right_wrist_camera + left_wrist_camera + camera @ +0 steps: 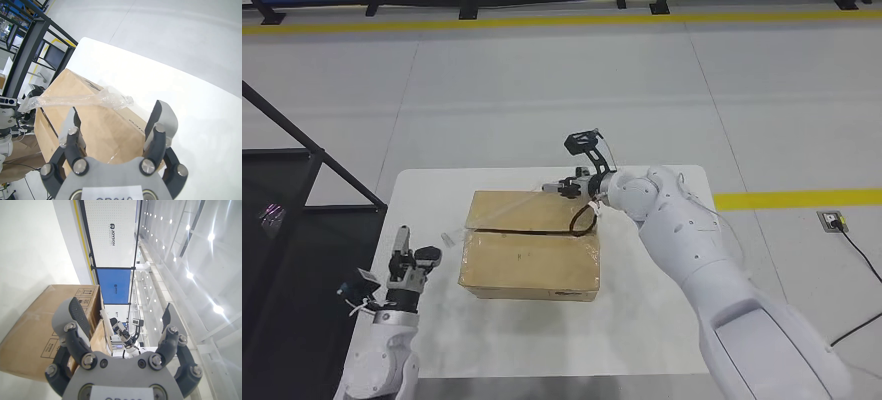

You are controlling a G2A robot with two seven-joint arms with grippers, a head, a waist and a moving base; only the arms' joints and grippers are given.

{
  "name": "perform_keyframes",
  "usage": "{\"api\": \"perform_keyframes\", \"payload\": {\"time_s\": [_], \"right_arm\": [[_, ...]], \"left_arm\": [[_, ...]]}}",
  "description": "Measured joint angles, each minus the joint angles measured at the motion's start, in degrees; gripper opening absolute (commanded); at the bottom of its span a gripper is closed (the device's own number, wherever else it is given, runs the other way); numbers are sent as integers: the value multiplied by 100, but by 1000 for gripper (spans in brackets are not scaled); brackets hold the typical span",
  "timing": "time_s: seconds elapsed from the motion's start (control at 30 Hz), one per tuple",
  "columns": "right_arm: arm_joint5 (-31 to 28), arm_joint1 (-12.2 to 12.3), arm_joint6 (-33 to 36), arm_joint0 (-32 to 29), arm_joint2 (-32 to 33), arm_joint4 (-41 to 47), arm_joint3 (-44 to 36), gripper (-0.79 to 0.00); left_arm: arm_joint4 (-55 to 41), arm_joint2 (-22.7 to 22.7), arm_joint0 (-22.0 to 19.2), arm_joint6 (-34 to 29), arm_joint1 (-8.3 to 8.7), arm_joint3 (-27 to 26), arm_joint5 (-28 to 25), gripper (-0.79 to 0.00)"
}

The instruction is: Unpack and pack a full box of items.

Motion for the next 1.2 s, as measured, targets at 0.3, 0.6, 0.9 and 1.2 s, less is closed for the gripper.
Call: {"api": "perform_keyframes", "payload": {"time_s": [0.3,0.6,0.9,1.2], "right_arm": [[-26,57,-189,-270,-15,-95,-459,0],[159,260,-159,-674,176,-29,-1198,0],[400,441,41,-1077,327,-139,-1984,0],[223,598,596,-1387,670,378,-2438,0]], "left_arm": [[770,333,-133,297,-25,-123,452,0],[1302,692,-262,603,-71,-236,847,-443],[1486,805,-345,722,-101,-246,1179,-785],[1518,807,-311,760,-122,-400,1136,-785]]}}
